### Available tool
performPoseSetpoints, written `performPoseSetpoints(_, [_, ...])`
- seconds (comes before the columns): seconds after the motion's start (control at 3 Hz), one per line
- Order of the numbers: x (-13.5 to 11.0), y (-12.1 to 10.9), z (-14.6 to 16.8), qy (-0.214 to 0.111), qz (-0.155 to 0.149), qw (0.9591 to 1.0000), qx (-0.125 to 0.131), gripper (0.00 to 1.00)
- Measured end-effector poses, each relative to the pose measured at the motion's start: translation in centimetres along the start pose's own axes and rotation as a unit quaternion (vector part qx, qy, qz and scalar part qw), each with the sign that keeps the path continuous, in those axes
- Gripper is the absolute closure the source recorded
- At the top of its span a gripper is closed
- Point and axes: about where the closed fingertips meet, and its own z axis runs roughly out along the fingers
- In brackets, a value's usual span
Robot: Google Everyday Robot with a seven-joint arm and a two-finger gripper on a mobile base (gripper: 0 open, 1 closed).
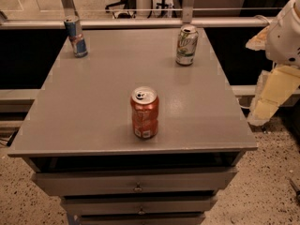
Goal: Knock coke can over
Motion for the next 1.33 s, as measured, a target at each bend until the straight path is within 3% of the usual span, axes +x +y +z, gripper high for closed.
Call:
performPoseSetpoints(0.33, [-1.8,1.1,3.0,-0.056,0.024,0.9979,-0.022,0.0])
performPoseSetpoints(0.67, [-6.4,3.4,7.0,-0.15,0.042,0.9865,-0.048,0.0])
performPoseSetpoints(1.33, [-12.1,5.8,11.5,-0.267,0.051,0.9601,-0.067,0.0])
